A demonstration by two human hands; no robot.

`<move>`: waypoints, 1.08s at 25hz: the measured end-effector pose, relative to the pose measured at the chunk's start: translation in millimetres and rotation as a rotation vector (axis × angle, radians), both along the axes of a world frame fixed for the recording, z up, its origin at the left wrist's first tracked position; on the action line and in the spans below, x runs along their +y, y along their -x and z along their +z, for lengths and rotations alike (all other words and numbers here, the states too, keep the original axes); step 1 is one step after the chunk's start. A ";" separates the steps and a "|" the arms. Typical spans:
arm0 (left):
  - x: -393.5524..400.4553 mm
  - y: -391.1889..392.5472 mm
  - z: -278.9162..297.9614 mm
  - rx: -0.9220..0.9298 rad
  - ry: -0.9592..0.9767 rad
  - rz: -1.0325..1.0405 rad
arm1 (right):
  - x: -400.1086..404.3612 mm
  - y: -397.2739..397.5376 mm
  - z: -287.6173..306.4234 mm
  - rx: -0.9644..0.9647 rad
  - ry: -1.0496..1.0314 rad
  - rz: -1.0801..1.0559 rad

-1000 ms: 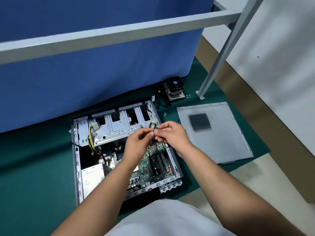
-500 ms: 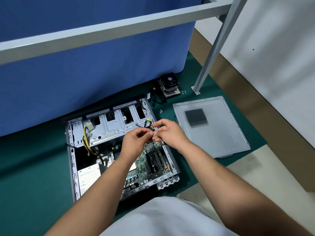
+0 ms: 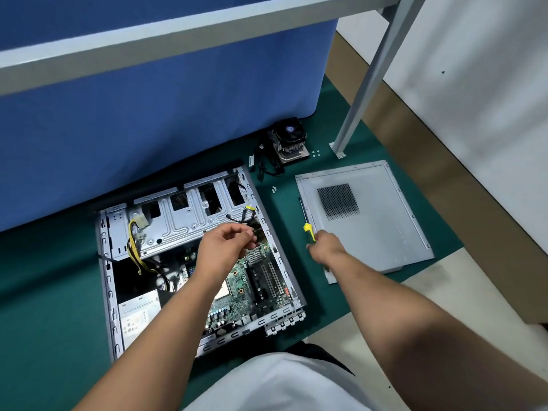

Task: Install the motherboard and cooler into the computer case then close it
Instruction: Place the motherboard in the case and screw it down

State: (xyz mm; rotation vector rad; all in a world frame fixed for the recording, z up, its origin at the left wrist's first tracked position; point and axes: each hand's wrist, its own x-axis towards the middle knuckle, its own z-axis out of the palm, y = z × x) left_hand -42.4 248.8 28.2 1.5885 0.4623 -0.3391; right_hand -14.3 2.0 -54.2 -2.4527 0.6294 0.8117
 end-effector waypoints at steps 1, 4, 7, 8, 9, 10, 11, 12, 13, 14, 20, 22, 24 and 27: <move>1.1 1.1 -1.2 0.003 -0.002 0.003 | 2.7 6.6 -9.4 0.001 0.035 0.020; 3.6 2.9 -5.7 0.012 -0.009 0.001 | 15.8 16.6 -28.2 -0.088 0.163 0.023; 4.4 3.6 -10.1 0.016 0.007 -0.001 | 26.0 17.6 -34.5 -0.125 0.194 -0.005; 4.4 3.3 -10.8 0.016 0.022 0.001 | 26.4 16.6 -35.7 -0.130 0.188 -0.014; 4.3 3.2 -11.1 0.017 0.038 0.004 | 25.0 15.3 -36.6 -0.130 0.177 -0.021; 4.0 2.4 -11.1 0.019 0.052 0.010 | 22.6 14.4 -36.2 -0.135 0.157 -0.032; 3.5 1.8 -11.1 0.019 0.069 0.020 | 19.4 13.9 -34.3 -0.158 0.125 -0.060; 3.0 0.9 -10.4 0.018 0.090 0.036 | 16.1 13.4 -30.6 -0.203 0.072 -0.116; 2.6 -0.1 -9.0 0.016 0.119 0.056 | 12.9 13.0 -24.7 -0.262 -0.010 -0.195; 2.2 -1.3 -7.0 0.020 0.165 0.088 | 10.3 12.6 -16.6 -0.328 -0.121 -0.278; 8.7 -8.4 0.4 0.122 0.705 0.445 | 6.4 6.9 59.1 -0.495 -0.927 -0.358; 16.4 -8.3 -0.9 0.126 0.803 0.538 | 9.2 9.8 75.8 -0.475 -0.862 -0.146; 26.1 -5.3 -5.1 0.130 0.865 0.598 | 15.5 12.8 81.3 -0.452 -0.760 0.008; 40.0 4.2 -11.7 0.145 0.923 0.632 | 28.1 13.9 82.7 -0.436 -0.691 0.063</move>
